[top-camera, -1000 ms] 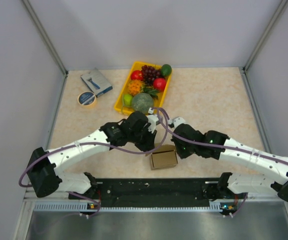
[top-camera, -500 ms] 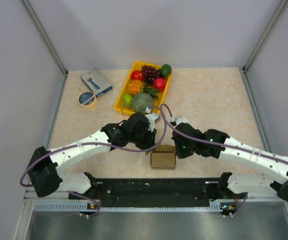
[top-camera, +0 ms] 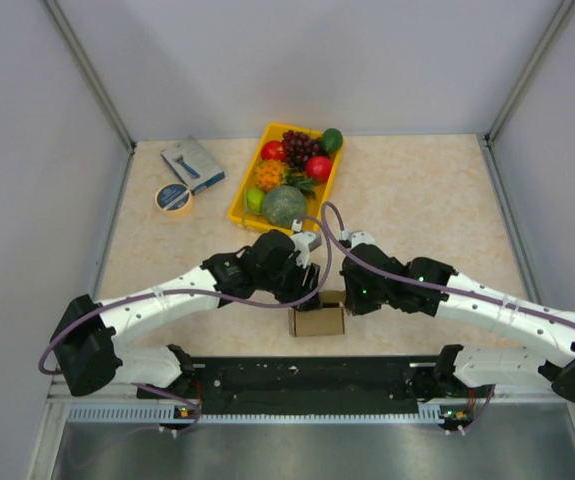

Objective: Fold the paper box

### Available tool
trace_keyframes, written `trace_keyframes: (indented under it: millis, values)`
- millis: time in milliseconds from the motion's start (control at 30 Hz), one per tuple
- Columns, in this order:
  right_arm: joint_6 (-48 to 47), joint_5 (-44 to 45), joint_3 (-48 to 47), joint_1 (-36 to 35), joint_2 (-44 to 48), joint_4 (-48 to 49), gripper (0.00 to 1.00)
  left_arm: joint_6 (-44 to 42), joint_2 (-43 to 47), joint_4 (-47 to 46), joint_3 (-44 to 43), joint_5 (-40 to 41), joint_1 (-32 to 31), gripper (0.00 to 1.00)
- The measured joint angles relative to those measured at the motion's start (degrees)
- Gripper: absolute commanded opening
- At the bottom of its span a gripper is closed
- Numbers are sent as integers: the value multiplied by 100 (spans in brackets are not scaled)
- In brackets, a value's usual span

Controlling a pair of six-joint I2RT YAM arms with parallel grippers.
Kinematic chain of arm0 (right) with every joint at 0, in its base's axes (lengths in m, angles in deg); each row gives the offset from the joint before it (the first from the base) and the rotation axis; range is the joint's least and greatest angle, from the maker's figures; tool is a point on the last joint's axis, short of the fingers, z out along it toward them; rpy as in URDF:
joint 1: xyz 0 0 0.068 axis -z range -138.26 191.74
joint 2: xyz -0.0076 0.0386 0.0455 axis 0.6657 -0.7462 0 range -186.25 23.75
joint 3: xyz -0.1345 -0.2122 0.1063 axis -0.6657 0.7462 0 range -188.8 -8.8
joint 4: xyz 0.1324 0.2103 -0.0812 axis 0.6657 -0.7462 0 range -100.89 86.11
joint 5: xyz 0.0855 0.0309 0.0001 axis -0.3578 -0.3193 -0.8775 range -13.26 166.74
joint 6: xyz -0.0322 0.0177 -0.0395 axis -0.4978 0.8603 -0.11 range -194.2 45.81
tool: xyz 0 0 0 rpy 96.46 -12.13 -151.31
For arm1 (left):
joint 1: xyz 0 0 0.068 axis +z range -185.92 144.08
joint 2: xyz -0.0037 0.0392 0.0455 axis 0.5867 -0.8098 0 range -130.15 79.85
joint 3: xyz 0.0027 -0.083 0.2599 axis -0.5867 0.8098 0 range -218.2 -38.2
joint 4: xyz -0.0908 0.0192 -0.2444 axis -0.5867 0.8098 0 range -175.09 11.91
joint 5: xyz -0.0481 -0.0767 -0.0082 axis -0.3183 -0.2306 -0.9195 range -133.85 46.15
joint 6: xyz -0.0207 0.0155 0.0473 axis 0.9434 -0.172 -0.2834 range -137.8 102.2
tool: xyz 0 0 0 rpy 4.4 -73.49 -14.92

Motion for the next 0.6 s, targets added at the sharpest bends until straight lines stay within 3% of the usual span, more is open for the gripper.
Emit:
trace_keyframes:
  millis: [267, 600]
  values:
    - [7, 0, -2, 0, 0, 61, 0, -170, 2, -413, 415, -184, -160, 65]
    - [17, -55, -2, 0, -33, 20, 0, -437, 96, -1130, 916, 63, -326, 38]
